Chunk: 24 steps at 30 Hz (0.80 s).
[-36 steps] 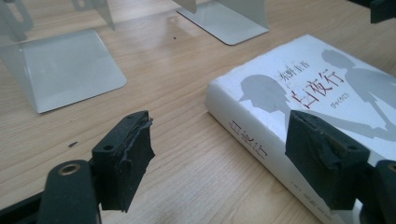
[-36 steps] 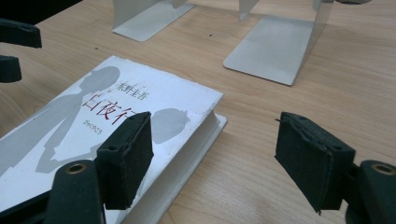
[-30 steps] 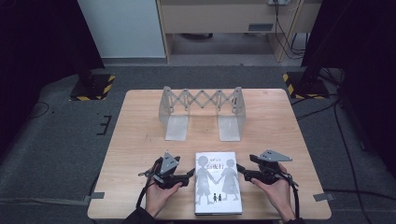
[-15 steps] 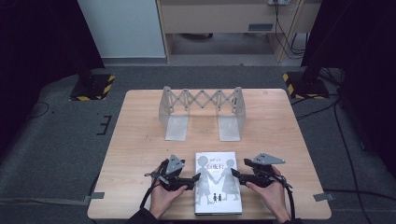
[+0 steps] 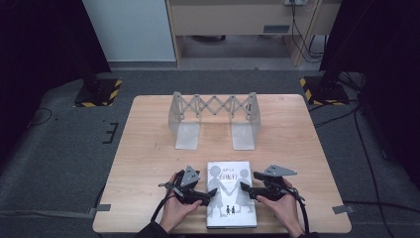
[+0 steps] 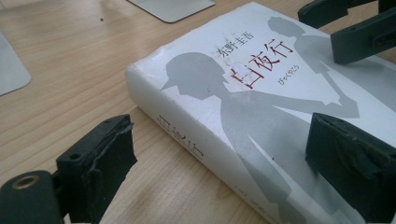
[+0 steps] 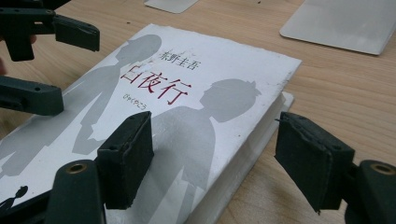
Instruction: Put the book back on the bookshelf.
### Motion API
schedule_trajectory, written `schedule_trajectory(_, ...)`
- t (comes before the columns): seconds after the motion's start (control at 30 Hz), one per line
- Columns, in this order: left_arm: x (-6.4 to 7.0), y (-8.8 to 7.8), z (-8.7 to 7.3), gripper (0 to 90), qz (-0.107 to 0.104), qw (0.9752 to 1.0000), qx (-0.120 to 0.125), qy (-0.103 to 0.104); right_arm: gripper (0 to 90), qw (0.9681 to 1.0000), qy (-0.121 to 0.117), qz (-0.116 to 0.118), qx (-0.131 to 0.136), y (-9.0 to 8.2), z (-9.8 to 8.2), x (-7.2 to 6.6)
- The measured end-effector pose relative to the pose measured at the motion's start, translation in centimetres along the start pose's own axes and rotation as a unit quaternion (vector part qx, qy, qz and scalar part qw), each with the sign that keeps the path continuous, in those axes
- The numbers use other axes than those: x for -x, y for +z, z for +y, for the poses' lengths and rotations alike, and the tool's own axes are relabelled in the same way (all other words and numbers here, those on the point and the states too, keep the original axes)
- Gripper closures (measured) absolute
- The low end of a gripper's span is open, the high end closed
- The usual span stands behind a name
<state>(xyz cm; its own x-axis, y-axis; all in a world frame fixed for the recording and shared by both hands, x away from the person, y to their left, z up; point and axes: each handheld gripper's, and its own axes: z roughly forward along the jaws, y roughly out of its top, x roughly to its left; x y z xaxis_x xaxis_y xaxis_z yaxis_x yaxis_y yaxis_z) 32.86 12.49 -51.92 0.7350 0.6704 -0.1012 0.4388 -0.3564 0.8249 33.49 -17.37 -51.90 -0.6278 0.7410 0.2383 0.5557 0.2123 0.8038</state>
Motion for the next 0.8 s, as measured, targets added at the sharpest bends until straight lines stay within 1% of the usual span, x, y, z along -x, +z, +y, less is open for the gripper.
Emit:
schedule_trajectory(0.07, -0.1, 0.0, 0.0, 6.9, -0.002, 1.0000, -0.003, -0.001, 27.7, 1.0000, -0.004, 0.002, 0.000, 0.1, 0.0, -0.1)
schedule_trajectory(0.13, -0.2, 0.1, 0.0, 5.3, -0.006, 1.0000, -0.002, -0.003, 27.5, 1.0000, -0.001, 0.004, 0.001, 0.3, 0.0, -0.2)
schedule_trajectory(0.23, -0.2, 0.2, -0.1, 4.8, -0.006, 1.0000, -0.002, -0.007, 27.1, 1.0000, -0.003, 0.006, 0.003, 0.4, -0.1, -0.2)
schedule_trajectory(0.27, -0.2, 0.1, -0.1, 4.5, -0.004, 1.0000, -0.001, -0.008, 25.8, 1.0000, 0.002, 0.008, 0.003, 0.6, -0.1, -0.3)
schedule_trajectory(0.3, 0.0, 0.1, -0.1, 4.5, 0.002, 1.0000, 0.000, -0.009, 25.5, 1.0000, 0.003, 0.007, 0.003, 0.6, -0.1, -0.3)
schedule_trajectory(0.33, 0.0, 0.1, -0.1, 4.4, 0.002, 1.0000, 0.000, -0.009, 25.1, 1.0000, 0.002, 0.007, 0.003, 0.6, -0.1, -0.3)
schedule_trajectory(0.37, 0.2, 0.1, -0.2, 4.5, 0.009, 0.9999, 0.001, -0.012, 24.8, 1.0000, 0.004, 0.008, 0.004, 0.7, -0.1, -0.2)
schedule_trajectory(0.43, 0.3, 0.1, -0.2, 4.5, 0.009, 0.9999, 0.004, -0.013, 24.4, 0.9999, 0.007, 0.010, 0.003, 0.7, -0.1, -0.2)
schedule_trajectory(0.53, 0.3, 0.4, -0.4, 4.6, 0.001, 0.9998, 0.014, -0.011, 23.3, 0.9999, 0.012, 0.012, 0.004, 0.9, -0.1, -0.1)
schedule_trajectory(0.57, 0.3, 0.4, -0.4, 4.7, 0.000, 0.9998, 0.015, -0.010, 23.0, 0.9998, 0.014, 0.013, 0.004, 1.0, -0.1, 0.0)
schedule_trajectory(0.6, 0.3, 0.4, -0.4, 4.4, 0.001, 0.9998, 0.016, -0.008, 23.0, 0.9996, 0.024, 0.016, 0.005, 1.1, -0.1, 0.0)
schedule_trajectory(0.63, 0.4, 0.4, -0.4, 4.4, 0.002, 0.9998, 0.017, -0.007, 23.0, 0.9996, 0.024, 0.016, 0.005, 1.1, -0.1, 0.0)
schedule_trajectory(0.7, 0.4, 0.4, -0.4, 4.7, 0.003, 0.9998, 0.017, -0.009, 22.8, 0.9996, 0.023, 0.018, 0.005, 1.2, -0.1, 0.0)
schedule_trajectory(0.77, 0.4, 0.4, -0.5, 4.8, 0.002, 0.9997, 0.017, -0.019, 22.8, 0.9996, 0.022, 0.017, 0.006, 1.2, -0.1, 0.0)
schedule_trajectory(0.8, 0.4, 0.4, -0.5, 4.7, 0.001, 0.9996, 0.018, -0.020, 22.9, 0.9996, 0.021, 0.016, 0.006, 1.1, -0.1, -0.1)
